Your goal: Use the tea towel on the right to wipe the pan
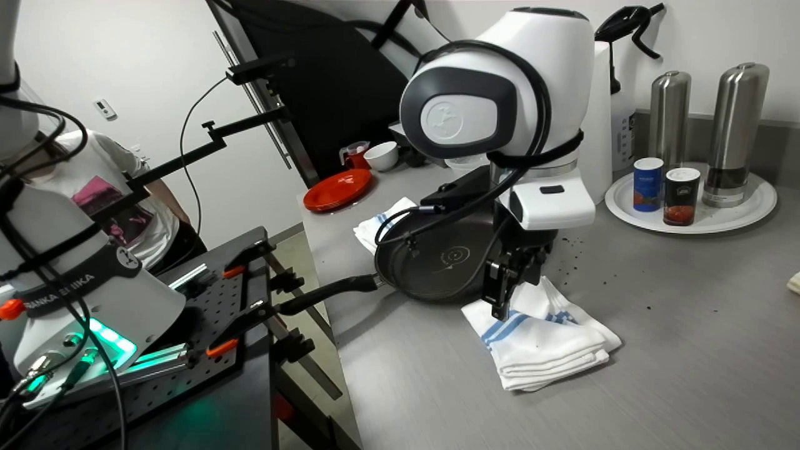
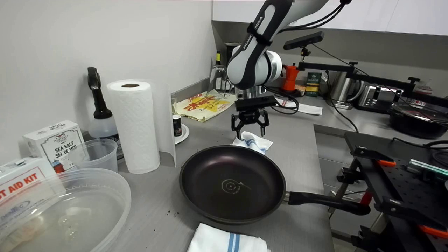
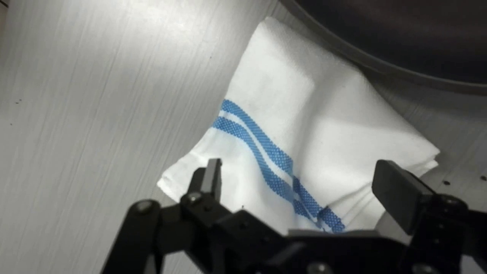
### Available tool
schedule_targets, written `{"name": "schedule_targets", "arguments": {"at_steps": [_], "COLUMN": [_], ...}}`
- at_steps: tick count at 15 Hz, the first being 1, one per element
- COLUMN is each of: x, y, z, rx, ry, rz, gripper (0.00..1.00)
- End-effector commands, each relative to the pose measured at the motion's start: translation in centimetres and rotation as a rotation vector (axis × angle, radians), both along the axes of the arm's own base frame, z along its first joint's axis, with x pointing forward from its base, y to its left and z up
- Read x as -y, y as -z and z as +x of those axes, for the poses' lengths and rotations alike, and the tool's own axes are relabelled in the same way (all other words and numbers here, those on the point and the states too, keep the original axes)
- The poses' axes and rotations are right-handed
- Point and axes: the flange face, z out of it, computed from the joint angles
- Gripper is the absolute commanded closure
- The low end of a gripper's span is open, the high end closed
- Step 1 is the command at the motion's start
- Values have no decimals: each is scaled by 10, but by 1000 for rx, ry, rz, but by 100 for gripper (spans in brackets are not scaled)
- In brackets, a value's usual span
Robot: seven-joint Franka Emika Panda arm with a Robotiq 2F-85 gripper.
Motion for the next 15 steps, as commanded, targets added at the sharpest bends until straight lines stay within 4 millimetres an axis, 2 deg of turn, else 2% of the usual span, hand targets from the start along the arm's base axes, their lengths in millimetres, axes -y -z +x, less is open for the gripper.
{"name": "schedule_targets", "arguments": {"at_steps": [1, 7, 11, 15], "x": [-16, -55, -96, -144], "y": [-41, -116, -159, -186], "z": [8, 21, 10, -13], "rx": [44, 143, 147, 113], "ry": [-66, -238, -431, -633], "rz": [8, 82, 139, 184], "gripper": [0, 0, 0, 0]}}
